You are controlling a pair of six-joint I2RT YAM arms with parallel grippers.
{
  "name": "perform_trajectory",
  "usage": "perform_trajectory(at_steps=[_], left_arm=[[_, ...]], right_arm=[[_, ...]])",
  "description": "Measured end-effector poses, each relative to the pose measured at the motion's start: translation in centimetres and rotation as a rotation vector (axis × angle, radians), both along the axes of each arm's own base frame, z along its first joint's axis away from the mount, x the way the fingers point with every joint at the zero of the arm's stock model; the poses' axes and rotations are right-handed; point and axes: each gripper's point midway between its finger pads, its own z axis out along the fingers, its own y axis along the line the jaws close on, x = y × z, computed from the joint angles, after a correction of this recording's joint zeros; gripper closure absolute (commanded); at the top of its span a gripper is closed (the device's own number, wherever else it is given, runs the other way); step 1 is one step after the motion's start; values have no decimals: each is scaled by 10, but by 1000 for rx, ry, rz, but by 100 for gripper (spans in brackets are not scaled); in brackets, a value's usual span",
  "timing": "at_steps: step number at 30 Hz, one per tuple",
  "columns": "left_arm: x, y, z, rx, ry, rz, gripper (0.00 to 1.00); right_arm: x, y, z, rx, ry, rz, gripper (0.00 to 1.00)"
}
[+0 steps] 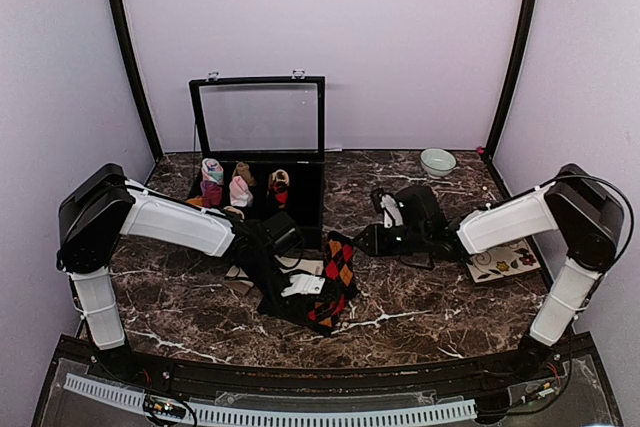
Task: Roll the socks
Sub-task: Roll the sock at the center of the board.
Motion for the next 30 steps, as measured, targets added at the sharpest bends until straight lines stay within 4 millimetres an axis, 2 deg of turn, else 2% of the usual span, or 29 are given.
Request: perform_trajectory(at_steps=[6,8,13,16,21,25,27,30], left_arm=[[0,1,0,12,35,16,100],[0,1,0,18,50,23,100],[1,0,0,37,126,45,100],[1,-2,0,53,180,56,100],[2,-5,1,89,232,74,100],[2,-7,1,112,267,79,100],[2,-9,1,127,293,81,100],[3,-11,1,147,329,84,100]], right_arm=[[-35,-41,23,-2,-97,-36,77],[-60,-45,21,-8,-141,-9,74],[-150,-37,-12,-110,-213,226,67],[-181,-24,-12,-145,-281,329,67],[-208,-13,-15,-221,-371,378,66],[-215,-9,-28,-304,-432,397,65],[-217,3,-31,-347,-476,423,65],[-218,27,-25,-365,-534,457,65]])
